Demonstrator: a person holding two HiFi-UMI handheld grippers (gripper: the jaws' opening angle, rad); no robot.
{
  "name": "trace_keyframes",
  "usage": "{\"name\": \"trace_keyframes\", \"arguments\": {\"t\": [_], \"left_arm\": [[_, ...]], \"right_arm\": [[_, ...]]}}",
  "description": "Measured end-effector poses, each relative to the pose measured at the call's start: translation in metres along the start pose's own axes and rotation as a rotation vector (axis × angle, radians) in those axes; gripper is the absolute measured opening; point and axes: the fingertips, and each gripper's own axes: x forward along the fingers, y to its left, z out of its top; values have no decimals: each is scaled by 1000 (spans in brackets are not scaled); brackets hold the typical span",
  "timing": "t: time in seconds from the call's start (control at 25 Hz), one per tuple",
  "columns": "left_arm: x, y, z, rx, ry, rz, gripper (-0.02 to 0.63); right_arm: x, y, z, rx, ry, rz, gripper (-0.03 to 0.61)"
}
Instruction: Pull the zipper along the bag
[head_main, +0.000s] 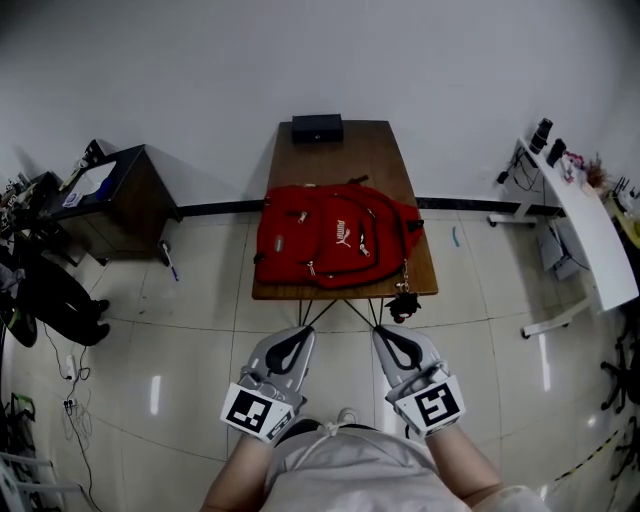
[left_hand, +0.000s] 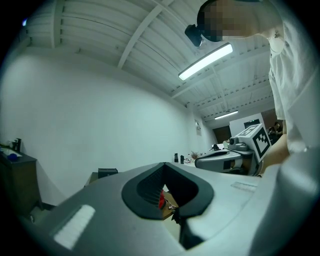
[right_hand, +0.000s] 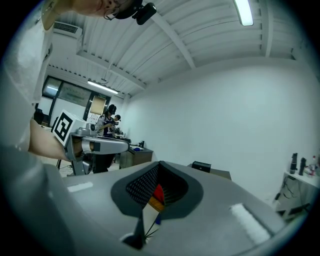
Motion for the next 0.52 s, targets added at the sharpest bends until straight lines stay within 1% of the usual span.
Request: {"name": "trace_keyframes", "arguments": {"t": [0.52], "left_arm": [[7, -2, 0, 3, -9, -19, 6]], "right_arm": [[3, -1, -6, -10, 11, 16, 5]]}}
